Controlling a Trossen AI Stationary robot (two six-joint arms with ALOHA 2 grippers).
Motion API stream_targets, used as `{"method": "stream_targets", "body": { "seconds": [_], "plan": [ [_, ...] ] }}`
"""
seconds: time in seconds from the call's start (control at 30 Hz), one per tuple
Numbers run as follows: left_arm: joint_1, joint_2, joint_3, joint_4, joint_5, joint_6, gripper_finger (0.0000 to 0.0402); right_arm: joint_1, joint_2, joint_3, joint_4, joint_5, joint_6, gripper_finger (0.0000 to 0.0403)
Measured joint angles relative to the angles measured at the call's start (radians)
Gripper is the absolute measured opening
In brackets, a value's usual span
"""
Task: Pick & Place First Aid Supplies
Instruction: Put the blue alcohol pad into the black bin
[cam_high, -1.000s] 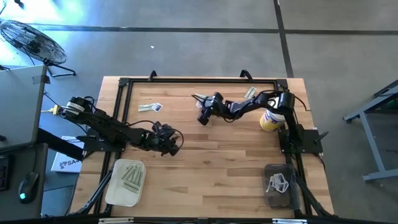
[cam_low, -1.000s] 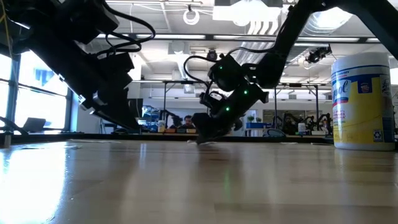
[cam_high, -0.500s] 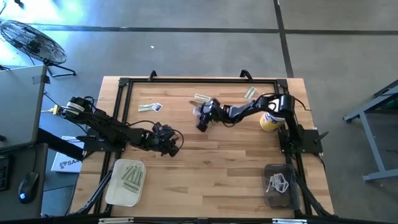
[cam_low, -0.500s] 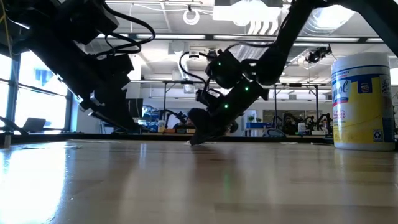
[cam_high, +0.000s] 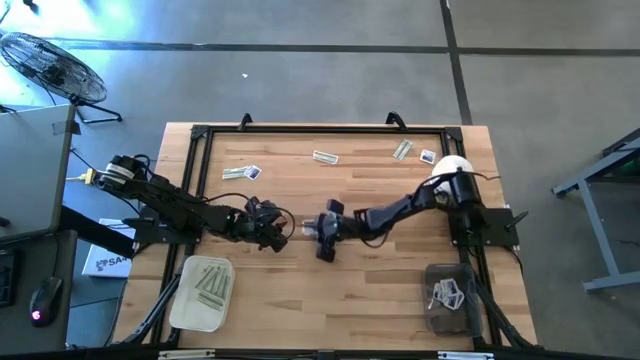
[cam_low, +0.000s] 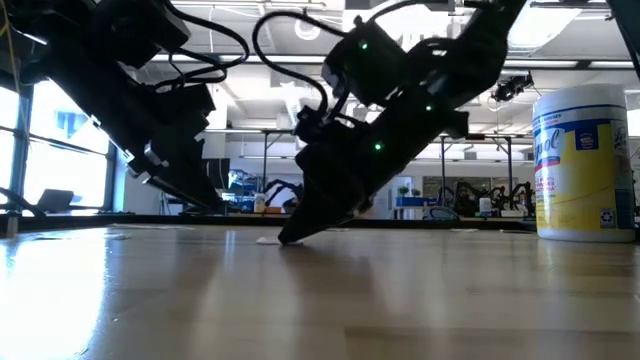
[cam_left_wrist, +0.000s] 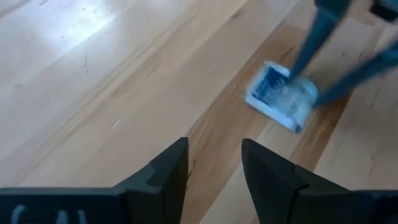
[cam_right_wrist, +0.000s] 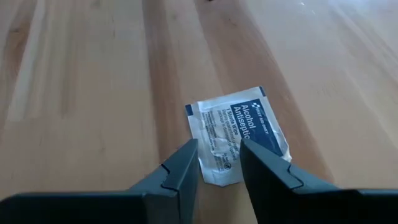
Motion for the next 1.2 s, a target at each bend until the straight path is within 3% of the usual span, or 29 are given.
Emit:
{"method": "stream_targets", "body": {
  "seconds": [0.17, 0.4, 0.8, 1.2],
  "plan": [
    [0.000, 0.000, 0.000, -0.001, 0.012, 0.000, 0.0147, 0.060, -0.030, -0.005, -0.017, 0.065, 0.061, 0.0114],
    [0.000, 0.000, 0.000, -0.001, 0.021, 0.000, 0.0147, 0.108, -0.113, -0.004, -0.042, 0.046, 0.028, 0.0114],
    [0.000, 0.000, 0.000, 0.008, 0.021, 0.000, 0.0147, 0.111, -0.061, -0.003, -0.095, 0.010, -0.025, 0.0112],
    [0.000, 0.000, 0.001, 0.075, 0.026, 0.002, 0.0147, 0.109, -0.035, 0.001, -0.157, 0.019, -0.007, 0.0021]
  ]
}}
